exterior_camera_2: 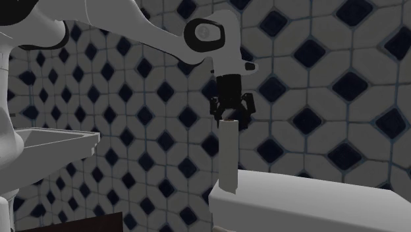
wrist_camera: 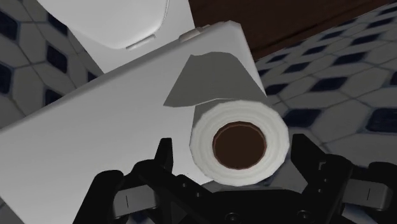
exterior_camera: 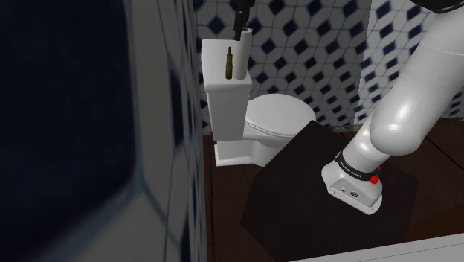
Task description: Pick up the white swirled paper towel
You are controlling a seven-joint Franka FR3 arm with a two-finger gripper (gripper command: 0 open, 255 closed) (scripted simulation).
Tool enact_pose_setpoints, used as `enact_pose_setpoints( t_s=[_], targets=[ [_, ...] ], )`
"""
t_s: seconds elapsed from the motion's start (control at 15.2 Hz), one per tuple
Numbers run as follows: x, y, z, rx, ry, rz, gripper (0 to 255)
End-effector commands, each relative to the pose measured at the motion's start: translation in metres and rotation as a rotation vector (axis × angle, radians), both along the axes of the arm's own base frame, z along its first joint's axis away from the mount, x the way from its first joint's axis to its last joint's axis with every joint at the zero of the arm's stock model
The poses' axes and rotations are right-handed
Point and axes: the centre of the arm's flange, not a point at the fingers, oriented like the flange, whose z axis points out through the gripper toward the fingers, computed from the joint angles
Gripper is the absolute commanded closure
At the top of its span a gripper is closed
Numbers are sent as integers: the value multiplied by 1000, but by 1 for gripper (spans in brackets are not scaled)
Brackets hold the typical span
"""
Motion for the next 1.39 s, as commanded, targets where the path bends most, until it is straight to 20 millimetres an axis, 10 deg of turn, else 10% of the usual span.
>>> enact_pose_setpoints(
  t_s=[0.0, 0.07, 0.66, 1.32],
  targets=[
    [-1, 0, -3, 0, -1, 0, 0],
    [-1, 0, -3, 0, -1, 0, 255],
    [-1, 0, -3, 0, -1, 0, 255],
    [-1, 0, 50, 0, -1, 0, 255]
  ],
)
